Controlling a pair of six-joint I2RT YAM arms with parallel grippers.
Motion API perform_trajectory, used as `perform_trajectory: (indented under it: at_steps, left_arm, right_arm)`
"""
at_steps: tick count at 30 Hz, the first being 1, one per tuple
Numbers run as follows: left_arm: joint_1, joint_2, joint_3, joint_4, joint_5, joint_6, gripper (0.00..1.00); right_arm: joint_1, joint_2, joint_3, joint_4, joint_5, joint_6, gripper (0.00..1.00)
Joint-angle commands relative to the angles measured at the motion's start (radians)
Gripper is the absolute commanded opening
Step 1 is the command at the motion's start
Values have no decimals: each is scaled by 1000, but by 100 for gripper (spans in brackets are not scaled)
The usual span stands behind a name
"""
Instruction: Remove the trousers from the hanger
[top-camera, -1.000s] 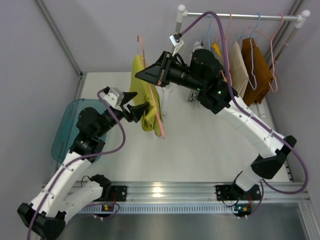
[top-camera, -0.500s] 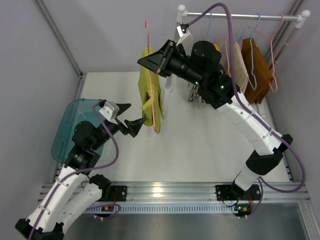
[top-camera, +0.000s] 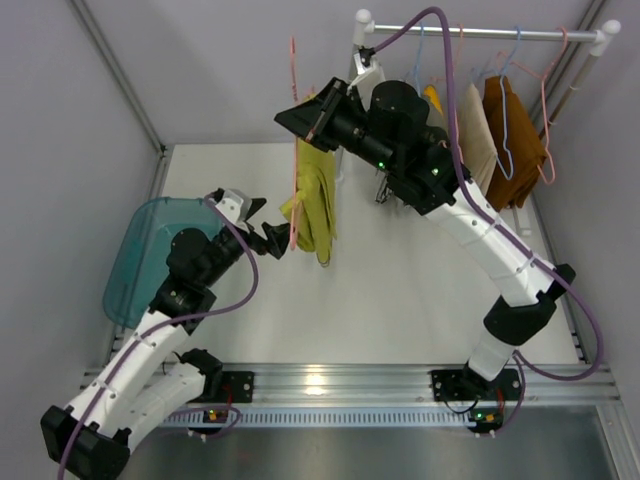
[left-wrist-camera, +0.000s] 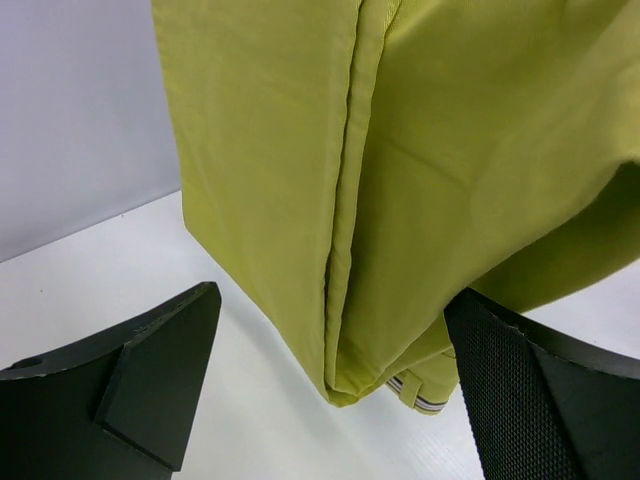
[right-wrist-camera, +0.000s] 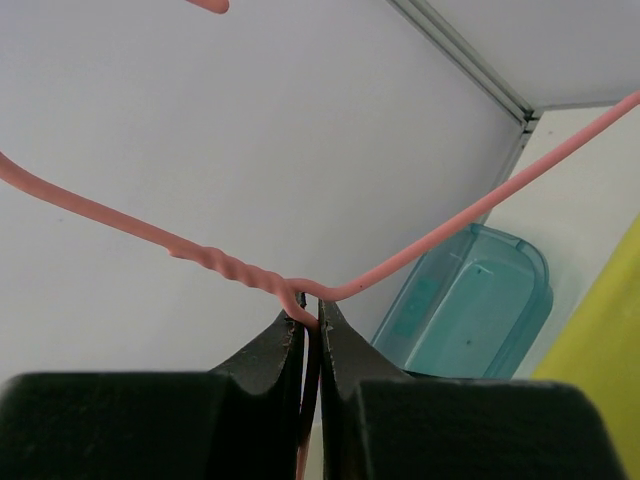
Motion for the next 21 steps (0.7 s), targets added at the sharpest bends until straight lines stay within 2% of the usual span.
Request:
perform_trajectory:
  at_steps: [1,5,13,21]
  left_arm:
    - [0,11,18,114,10,-24,97]
    - [1,-30,-1,77,-16,-21,97]
    - [1,-195,-68,-119,-19,-12,97]
    - [0,-132,-42,-18,10,-78,97]
  right_arm:
    - [25,-30,100,148,62,-15,0]
    - [25,-31,98,169,93,-21,0]
    - [25,-27,97,188,91,-23,0]
    - [45,-7,120,181,116,-29,0]
